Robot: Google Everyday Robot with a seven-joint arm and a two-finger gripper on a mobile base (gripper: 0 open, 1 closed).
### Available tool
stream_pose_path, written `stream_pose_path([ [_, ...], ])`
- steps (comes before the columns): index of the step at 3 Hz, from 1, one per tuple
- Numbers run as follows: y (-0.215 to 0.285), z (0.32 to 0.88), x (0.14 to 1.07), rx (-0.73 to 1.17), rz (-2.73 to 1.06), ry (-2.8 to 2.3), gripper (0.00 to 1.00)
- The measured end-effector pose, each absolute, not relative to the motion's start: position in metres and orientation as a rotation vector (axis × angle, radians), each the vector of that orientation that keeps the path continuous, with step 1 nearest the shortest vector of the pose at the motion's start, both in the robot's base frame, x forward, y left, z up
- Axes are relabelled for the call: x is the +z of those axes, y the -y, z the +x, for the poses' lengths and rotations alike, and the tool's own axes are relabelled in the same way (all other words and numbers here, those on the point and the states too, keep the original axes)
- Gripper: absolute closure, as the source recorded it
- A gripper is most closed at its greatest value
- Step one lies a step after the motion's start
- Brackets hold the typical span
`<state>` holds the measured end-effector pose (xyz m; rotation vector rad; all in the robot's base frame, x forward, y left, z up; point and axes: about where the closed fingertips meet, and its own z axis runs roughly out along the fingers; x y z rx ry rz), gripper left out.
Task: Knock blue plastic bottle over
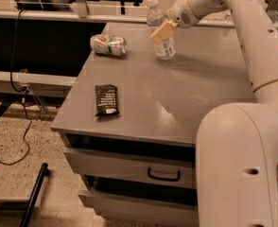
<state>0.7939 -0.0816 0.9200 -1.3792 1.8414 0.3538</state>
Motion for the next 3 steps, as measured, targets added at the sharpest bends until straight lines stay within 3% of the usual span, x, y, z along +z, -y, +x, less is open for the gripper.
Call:
stream_pose_path([
  [1,0.082,0.766,0.912,0.279,-1.6,-1.892,1.0],
  [3,0.099,0.691,0.914,0.245,-1.887,-1.922,1.0],
])
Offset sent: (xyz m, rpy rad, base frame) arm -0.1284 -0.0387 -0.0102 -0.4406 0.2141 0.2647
